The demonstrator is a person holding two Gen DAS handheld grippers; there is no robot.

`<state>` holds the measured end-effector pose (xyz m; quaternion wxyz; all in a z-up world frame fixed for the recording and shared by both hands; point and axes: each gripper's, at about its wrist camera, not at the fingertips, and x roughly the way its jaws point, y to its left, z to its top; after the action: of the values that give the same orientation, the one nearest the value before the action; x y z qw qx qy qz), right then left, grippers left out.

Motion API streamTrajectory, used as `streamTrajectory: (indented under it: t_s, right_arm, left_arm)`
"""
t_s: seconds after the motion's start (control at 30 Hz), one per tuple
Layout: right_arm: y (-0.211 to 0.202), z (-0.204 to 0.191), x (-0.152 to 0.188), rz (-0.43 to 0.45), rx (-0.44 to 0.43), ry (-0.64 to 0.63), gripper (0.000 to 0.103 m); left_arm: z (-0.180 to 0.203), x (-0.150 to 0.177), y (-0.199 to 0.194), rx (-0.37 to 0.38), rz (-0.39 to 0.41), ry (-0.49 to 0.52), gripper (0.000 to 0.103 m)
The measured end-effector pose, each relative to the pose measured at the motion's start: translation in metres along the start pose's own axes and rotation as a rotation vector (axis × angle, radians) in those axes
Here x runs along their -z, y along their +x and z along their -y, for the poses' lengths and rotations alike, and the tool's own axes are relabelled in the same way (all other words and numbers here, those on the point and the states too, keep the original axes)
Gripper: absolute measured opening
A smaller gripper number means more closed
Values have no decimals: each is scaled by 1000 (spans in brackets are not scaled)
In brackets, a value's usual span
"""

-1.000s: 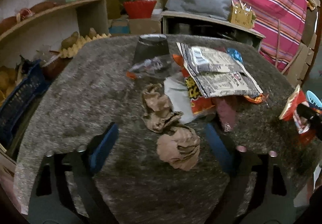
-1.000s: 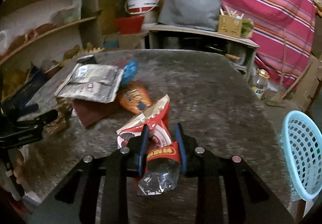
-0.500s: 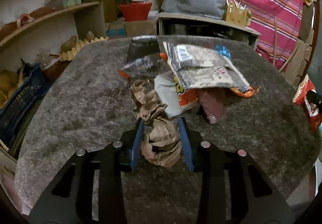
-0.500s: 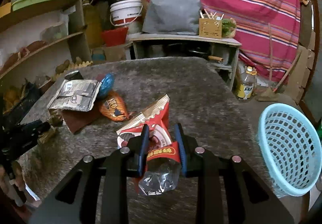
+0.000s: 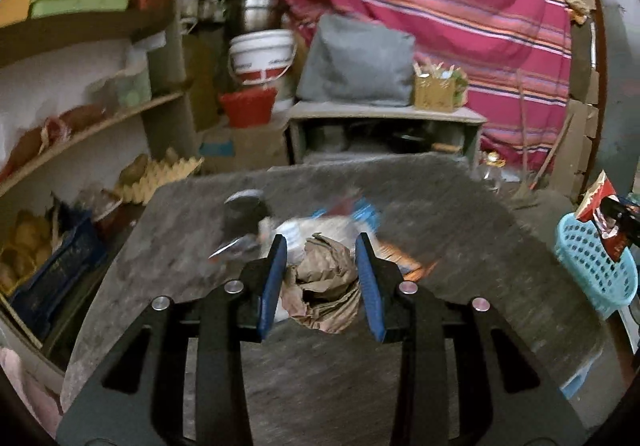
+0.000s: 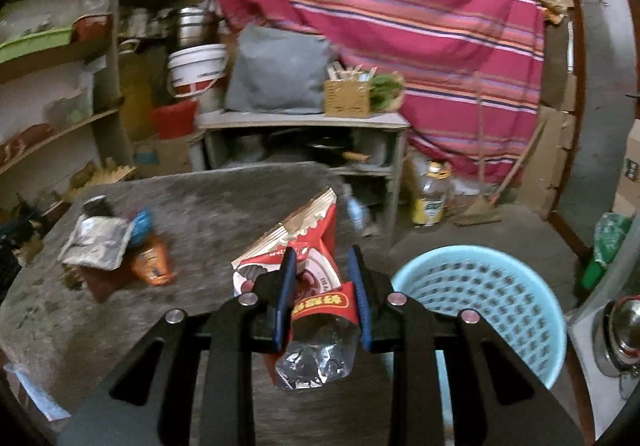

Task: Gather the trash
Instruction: 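Carry both held items over the light-blue basket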

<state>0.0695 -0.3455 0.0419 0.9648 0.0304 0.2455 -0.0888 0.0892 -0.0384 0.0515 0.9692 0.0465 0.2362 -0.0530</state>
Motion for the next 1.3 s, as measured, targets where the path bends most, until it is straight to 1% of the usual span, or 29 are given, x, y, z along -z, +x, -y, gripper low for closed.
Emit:
streamTrajectory:
  t_s: [0.13, 0.2, 0.27, 0.33, 0.4, 0.47, 0.53, 0.67, 0.73, 0.83, 0.97, 1.1, 1.2, 1.3]
  right_arm:
    - [6, 46, -9, 15, 56, 45, 27]
    - [10, 62, -8, 18, 75, 63, 27]
    - [13, 81, 0, 22, 100, 71, 27]
    - [17, 93, 8, 7, 123, 61, 27]
    - [22, 103, 14, -7, 137, 44, 27]
    - [25, 117, 16, -13, 152, 55, 27]
    - [25, 133, 16, -2, 160, 91, 27]
    - [31, 148, 16, -7, 189, 87, 27]
    - [31, 159, 18, -8, 211, 99, 27]
    - [28, 178, 21, -5, 221, 159, 27]
    - [27, 196, 26, -15, 234, 207, 27]
    - [30, 203, 29, -35, 247, 213, 27]
    - [32, 204, 31, -41, 250, 212, 27]
    - [32, 208, 31, -40, 249, 221, 27]
  left_arm:
    - [44, -14, -1, 45, 28, 31, 34]
    - [74, -18, -1, 76, 42, 57, 34]
    - [96, -18, 4, 103, 45, 79, 34]
    - [126, -18, 10, 148, 50, 97, 34]
    - [147, -18, 16, 190, 54, 105, 34]
    - [176, -17, 23, 243, 60, 115, 34]
    - [200, -15, 31, 282, 55, 124, 34]
    - [245, -10, 51, 359, 17, 137, 34]
    - [264, -8, 55, 389, 12, 145, 34]
    - [288, -5, 62, 428, 2, 157, 34]
    - [313, -2, 74, 476, -36, 165, 35]
    - [335, 1, 84, 514, -64, 165, 35]
    - [353, 6, 94, 547, -110, 169, 35]
    - [362, 7, 100, 542, -121, 187, 36]
